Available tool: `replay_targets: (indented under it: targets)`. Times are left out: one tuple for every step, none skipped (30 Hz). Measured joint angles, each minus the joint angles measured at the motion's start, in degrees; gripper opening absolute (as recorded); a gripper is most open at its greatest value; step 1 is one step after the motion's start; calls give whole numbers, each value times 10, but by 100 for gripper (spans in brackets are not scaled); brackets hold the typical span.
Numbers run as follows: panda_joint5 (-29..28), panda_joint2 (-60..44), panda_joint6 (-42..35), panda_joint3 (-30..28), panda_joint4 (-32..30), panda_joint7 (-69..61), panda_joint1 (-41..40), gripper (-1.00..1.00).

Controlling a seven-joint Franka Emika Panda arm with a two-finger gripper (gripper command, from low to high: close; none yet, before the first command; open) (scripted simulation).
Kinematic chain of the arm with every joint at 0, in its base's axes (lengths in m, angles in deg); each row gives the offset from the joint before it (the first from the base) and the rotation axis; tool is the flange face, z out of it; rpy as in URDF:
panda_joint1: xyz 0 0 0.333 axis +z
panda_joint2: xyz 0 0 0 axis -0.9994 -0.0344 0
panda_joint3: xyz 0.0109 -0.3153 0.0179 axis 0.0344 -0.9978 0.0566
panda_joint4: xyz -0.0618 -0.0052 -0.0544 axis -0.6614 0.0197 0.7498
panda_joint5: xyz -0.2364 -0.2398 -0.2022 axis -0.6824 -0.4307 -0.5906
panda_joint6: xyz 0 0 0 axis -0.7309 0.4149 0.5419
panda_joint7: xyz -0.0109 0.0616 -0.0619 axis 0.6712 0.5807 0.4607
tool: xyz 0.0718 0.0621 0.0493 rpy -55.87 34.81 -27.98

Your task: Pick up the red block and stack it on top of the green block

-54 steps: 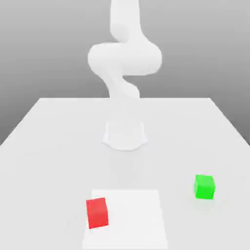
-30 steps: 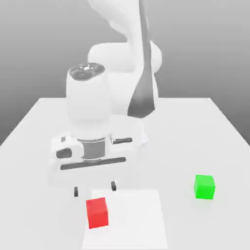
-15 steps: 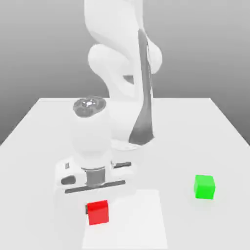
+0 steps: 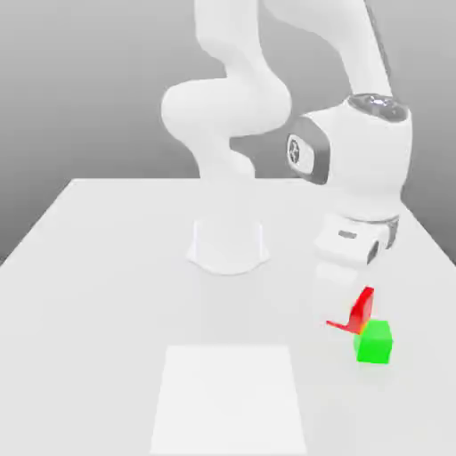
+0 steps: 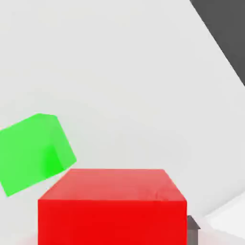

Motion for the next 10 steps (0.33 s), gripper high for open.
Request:
replay_targets:
  targets:
    - [-2,-1,4,9,-3,-4,10,-100]
    - [-7,-13,17,13,-4,-4,15,-100]
    - [-14,-29,33,15,-4,0,18,-100]
    - [-22,-47,50,13,-4,5,20,-100]
    - [-31,-67,69,12,-3,11,20,-100]
    - [-40,-87,89,7,-2,17,22,-100]
    - [-52,-108,108,2,-1,25,24,-100]
    - [-56,-118,118,-2,-1,29,27,100]
    - [-56,-118,118,-2,-1,29,27,100]
    - [-56,-118,118,-2,-1,29,27,100]
